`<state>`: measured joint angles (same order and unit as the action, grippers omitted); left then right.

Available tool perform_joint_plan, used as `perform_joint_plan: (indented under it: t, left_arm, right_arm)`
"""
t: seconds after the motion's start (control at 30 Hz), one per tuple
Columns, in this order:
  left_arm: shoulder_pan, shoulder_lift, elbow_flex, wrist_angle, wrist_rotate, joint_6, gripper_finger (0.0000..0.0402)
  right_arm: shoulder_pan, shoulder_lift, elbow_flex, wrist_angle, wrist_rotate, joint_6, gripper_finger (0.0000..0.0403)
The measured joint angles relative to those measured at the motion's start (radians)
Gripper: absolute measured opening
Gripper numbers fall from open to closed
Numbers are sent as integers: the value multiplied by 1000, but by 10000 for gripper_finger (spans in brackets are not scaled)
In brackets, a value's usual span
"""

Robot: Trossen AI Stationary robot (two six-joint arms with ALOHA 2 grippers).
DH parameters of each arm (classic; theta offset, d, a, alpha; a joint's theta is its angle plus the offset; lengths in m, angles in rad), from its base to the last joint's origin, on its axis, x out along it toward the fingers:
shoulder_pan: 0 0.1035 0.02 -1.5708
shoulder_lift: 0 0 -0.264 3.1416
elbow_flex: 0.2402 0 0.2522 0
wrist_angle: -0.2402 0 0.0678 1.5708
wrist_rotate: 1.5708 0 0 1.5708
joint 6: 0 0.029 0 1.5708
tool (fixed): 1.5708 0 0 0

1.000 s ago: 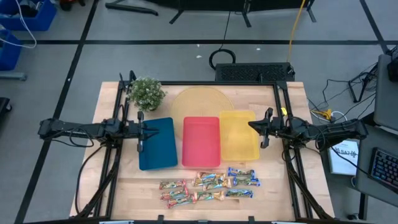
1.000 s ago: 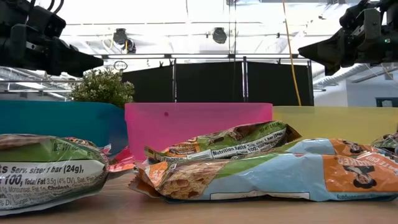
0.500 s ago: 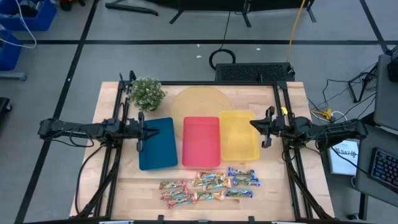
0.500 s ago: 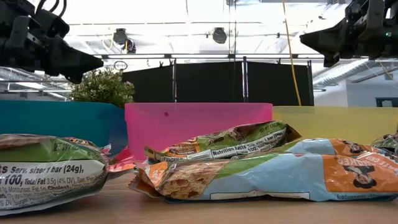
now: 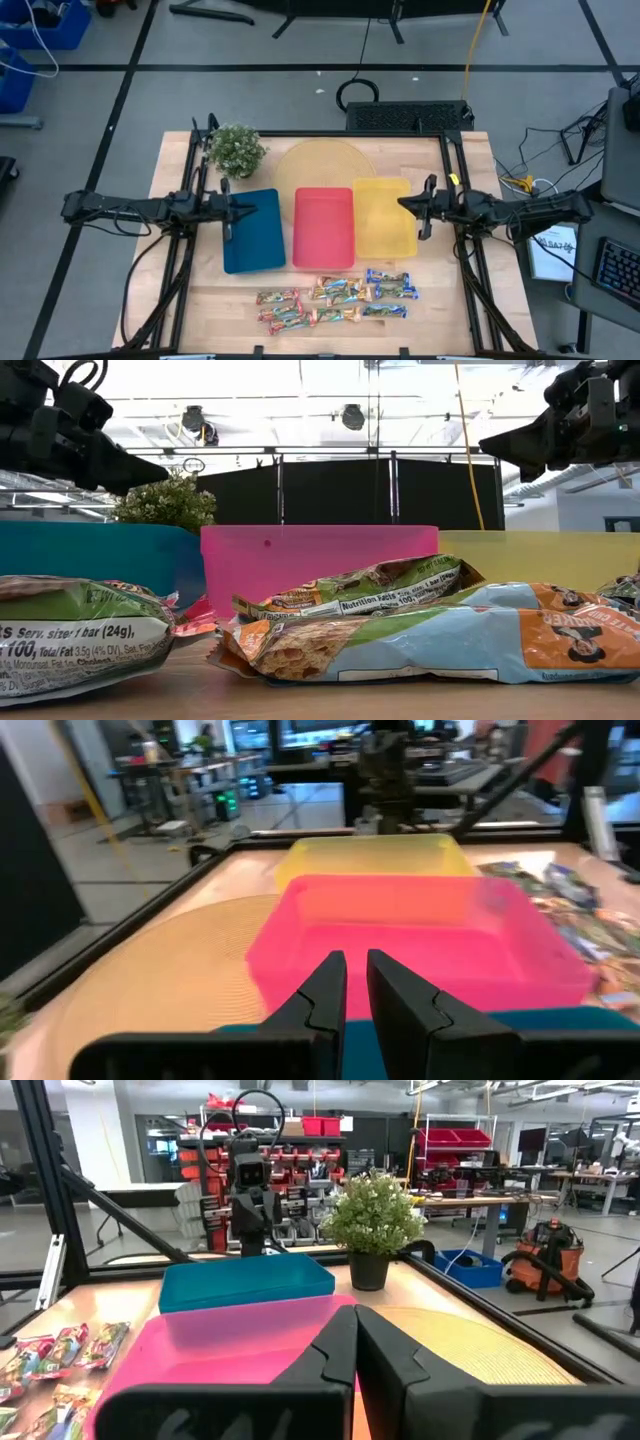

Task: Pick and place Granola Bars by type
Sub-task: Put the top red granola bar into the blue bin

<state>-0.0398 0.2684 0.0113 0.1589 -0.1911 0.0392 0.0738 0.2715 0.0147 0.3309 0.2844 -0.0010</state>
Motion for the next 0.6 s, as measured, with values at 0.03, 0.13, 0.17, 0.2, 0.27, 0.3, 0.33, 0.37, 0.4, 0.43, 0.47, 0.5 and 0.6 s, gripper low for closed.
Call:
perform_joint_plan:
  t: [0.03, 0.13, 0.17, 0.2, 0.27, 0.3, 0.33, 0.37, 0.4, 0.43, 0.47, 0.5, 0.6]
  left_arm:
    - [0, 0, 0, 0, -14, -11, 51]
    - [0, 0, 0, 2, -28, -10, 51]
    - [0, 0, 0, 2, -28, 1, 51]
    - [0, 0, 0, 1, -28, 11, 51]
    - [0, 0, 0, 1, -28, 14, 51]
    - [0, 0, 0, 1, -25, 13, 51]
    - [0, 0, 0, 2, -19, 8, 51]
    - [-3, 0, 0, 7, -19, -11, 51]
    - [-11, 0, 2, 14, -19, -35, 51]
    - [-25, 0, 12, 12, -12, -47, 51]
    - [-47, 4, 25, 16, 8, -45, 51]
    - [-74, 15, 42, 21, 18, -41, 51]
    - [-168, 62, 95, 27, -40, -41, 52]
  right_arm:
    - [0, 5, 0, 0, 0, 0, 0]
    - [0, 17, 0, 0, 0, -1, 0]
    - [0, 19, 0, 0, 1, -1, 0]
    - [0, 20, 0, 0, 1, -2, 0]
    - [0, 20, 0, 0, 1, -3, 0]
    - [0, 20, 0, 0, 1, -3, 0]
    - [0, 20, 0, 1, 1, -3, 0]
    - [0, 20, 0, 6, 2, -3, 0]
    - [0, 20, 0, 10, 2, -3, 0]
    - [0, 20, 0, 10, 2, -6, 0]
    - [0, 20, 0, 10, 2, -10, 0]
    - [0, 20, 0, 8, 2, -11, 0]
    - [0, 21, 0, 6, 2, -11, 0]
